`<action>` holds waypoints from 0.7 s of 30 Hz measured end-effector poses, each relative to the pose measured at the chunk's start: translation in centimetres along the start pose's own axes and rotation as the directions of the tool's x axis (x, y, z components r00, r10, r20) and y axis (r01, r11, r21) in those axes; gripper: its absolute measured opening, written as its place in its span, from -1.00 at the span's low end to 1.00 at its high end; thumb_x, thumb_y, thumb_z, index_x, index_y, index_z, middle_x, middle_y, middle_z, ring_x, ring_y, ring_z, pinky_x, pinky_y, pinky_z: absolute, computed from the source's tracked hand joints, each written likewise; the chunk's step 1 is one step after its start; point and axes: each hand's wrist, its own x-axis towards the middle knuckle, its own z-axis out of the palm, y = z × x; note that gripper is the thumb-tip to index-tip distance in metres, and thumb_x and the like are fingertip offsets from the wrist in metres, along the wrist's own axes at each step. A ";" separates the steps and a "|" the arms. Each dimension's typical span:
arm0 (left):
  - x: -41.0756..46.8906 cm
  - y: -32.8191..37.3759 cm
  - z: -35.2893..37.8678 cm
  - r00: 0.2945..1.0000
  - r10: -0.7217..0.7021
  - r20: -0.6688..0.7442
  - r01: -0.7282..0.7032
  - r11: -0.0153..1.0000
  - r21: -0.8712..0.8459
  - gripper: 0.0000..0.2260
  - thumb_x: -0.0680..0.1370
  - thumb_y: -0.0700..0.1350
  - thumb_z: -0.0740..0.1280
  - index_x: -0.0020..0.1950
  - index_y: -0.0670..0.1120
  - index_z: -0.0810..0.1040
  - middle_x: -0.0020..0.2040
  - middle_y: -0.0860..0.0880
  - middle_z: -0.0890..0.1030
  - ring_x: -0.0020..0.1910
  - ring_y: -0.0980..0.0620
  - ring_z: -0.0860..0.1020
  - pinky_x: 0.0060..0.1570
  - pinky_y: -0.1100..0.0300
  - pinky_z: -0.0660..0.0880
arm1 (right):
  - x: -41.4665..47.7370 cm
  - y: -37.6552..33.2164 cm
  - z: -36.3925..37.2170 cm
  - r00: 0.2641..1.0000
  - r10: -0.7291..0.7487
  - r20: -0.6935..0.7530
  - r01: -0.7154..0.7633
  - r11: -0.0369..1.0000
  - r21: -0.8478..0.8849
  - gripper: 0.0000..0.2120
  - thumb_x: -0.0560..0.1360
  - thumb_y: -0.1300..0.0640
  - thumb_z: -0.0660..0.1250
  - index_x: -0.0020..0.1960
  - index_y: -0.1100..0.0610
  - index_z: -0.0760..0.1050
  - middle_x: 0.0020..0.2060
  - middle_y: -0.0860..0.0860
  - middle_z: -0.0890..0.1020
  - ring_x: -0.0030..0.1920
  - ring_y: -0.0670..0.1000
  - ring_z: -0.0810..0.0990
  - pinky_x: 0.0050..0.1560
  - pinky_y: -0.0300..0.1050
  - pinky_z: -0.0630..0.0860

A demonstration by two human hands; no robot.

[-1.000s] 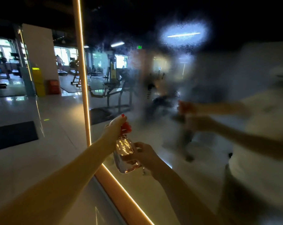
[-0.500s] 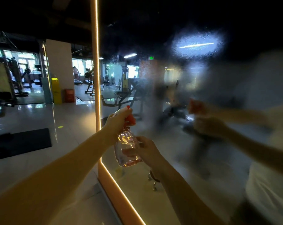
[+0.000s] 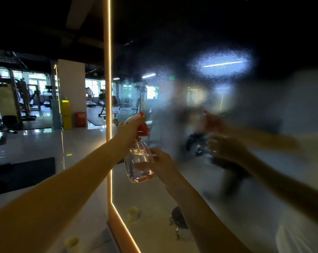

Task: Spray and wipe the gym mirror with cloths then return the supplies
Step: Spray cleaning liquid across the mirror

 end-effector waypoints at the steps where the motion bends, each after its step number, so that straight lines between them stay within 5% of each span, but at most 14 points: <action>1: 0.4 0.1 -0.2 1.000 -0.010 0.002 0.010 1.000 -0.003 -0.70 0.62 0.10 0.36 -0.10 -0.11 0.63 -0.16 -0.08 0.70 -0.13 -0.04 0.70 -0.13 0.11 0.50 | 0.6 0.1 0.0 1.000 -0.012 0.007 0.012 1.000 -0.002 -0.46 0.28 0.10 0.68 0.22 0.04 0.62 0.07 -0.02 0.72 0.08 0.07 0.72 0.16 0.18 0.66; 4: 1.7 -0.1 -0.4 1.000 -0.001 -0.008 0.001 0.999 -0.039 -0.74 0.62 0.05 0.39 -0.13 -0.12 0.63 -0.12 -0.12 0.70 -0.12 -0.06 0.69 -0.15 0.13 0.52 | 2.2 -0.2 -0.1 0.999 -0.043 0.029 0.044 0.999 -0.004 -0.59 0.27 0.04 0.68 0.05 -0.07 0.60 -0.01 -0.08 0.69 0.06 0.05 0.70 0.13 0.06 0.66; 7: 3.0 -0.6 -0.7 0.998 0.020 -0.055 -0.021 1.000 -0.021 -0.74 0.64 0.03 0.36 -0.15 -0.10 0.61 -0.20 -0.09 0.66 -0.19 -0.03 0.66 -0.22 0.18 0.52 | 3.2 -0.2 -0.1 0.997 -0.057 0.059 0.058 0.998 -0.024 -0.58 0.35 0.10 0.65 0.14 -0.04 0.58 0.01 -0.13 0.67 0.04 -0.06 0.67 -0.02 -0.20 0.59; 13: 5.8 -2.3 -2.3 0.997 0.023 -0.077 -0.023 1.000 0.005 -0.80 0.66 0.02 0.33 -0.08 -0.07 0.55 -0.34 0.02 0.55 -0.31 0.03 0.54 -0.28 0.18 0.49 | 5.8 0.7 0.6 0.995 -0.045 0.084 0.047 0.999 -0.025 -0.40 0.42 0.09 0.61 0.40 0.12 0.51 0.24 0.03 0.65 0.22 0.06 0.64 0.19 -0.08 0.59; 19: 6.6 -5.2 -4.1 0.996 -0.057 -0.061 0.060 0.997 0.046 -0.73 0.64 0.07 0.33 -0.04 -0.12 0.62 -0.08 -0.12 0.71 -0.02 -0.13 0.69 0.07 -0.01 0.55 | 7.3 3.3 1.6 0.984 -0.002 0.176 -0.004 0.999 0.035 -0.38 0.41 0.12 0.63 0.40 0.09 0.48 0.23 0.01 0.63 0.22 0.04 0.64 -0.09 -0.28 0.60; 21: 6.6 -6.3 -4.5 0.995 -0.060 -0.074 0.061 0.998 0.010 -0.76 0.64 0.02 0.34 -0.01 -0.15 0.61 -0.06 -0.16 0.69 -0.01 -0.15 0.69 -0.05 0.07 0.62 | 7.5 4.3 1.8 0.981 0.019 0.194 -0.030 0.998 0.053 -0.46 0.40 0.15 0.62 0.32 0.08 0.51 0.13 -0.03 0.65 0.12 -0.05 0.66 -0.13 -0.32 0.58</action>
